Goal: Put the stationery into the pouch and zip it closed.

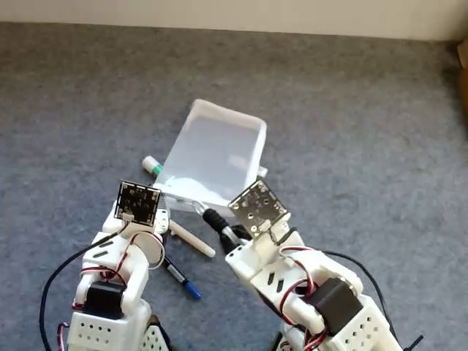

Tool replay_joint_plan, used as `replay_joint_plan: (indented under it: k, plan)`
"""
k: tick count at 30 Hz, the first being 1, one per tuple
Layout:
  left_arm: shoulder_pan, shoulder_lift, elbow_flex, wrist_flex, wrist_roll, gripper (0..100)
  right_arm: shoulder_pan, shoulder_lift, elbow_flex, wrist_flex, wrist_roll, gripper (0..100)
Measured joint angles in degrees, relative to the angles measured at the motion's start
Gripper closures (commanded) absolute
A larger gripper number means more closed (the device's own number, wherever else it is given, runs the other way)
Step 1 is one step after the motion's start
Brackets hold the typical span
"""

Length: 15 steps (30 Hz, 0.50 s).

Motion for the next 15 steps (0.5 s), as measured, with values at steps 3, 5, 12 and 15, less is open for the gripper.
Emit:
replay_joint_plan:
  k: [3,5,12,15]
  plan:
    - [0.0,0.0,0.1,-0.1,0.0,99,2.3,0.0,0.0,0.2,0.1,99.3]
    - [0.0,0.0,0.1,-0.1,0.0,99,3.5,0.0,0.0,1.7,0.2,99.3]
    - [0.0,0.0,0.1,-0.1,0.0,99,9.3,0.0,-5.0,8.7,3.6,99.3]
    - [0.0,0.0,0.1,-0.1,0.1,99,13.1,-0.1,-7.0,11.6,6.2,99.3]
